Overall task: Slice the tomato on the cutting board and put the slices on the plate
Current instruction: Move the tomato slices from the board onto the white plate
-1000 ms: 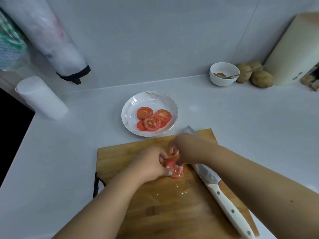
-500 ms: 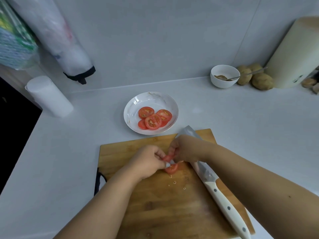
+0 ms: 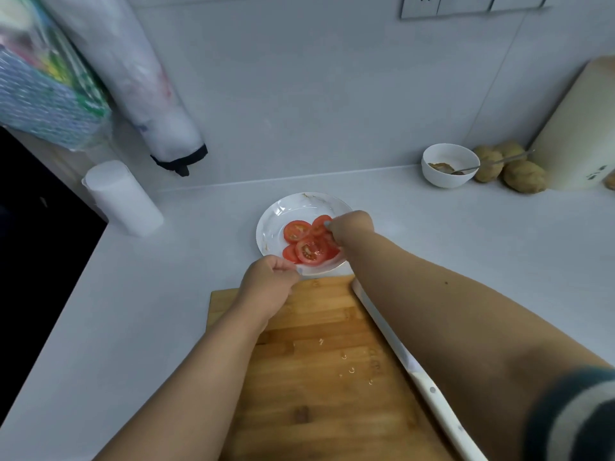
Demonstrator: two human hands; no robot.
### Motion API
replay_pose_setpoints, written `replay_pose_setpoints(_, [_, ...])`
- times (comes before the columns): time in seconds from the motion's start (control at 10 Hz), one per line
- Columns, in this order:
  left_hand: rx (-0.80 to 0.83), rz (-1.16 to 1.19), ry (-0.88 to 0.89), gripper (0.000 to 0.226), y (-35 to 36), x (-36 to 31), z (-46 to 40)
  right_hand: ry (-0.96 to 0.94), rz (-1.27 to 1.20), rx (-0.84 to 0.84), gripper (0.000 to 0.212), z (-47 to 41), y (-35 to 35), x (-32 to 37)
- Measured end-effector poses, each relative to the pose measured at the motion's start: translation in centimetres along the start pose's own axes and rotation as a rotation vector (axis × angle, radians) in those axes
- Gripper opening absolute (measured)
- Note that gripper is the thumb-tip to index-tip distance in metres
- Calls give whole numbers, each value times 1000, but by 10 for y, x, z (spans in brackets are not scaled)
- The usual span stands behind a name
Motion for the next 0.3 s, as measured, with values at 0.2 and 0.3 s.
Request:
replay_pose_setpoints(0.2, [0, -15, -6, 7, -1, 5, -5, -74, 128, -102, 20, 0, 2, 7])
replay_pose_setpoints(0.3, [-16, -52, 28, 7, -4, 5, -8, -137, 219, -154, 36, -4, 0, 3])
Point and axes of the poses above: each hand's wrist, its own z-axis away from the middle knuckle, its own y-axis out of the palm, x = y × z, the point moved 4 cm from there along -z, towards the middle knuckle, and after that the axes turned 10 degrees about y, right-handed, at the moved point
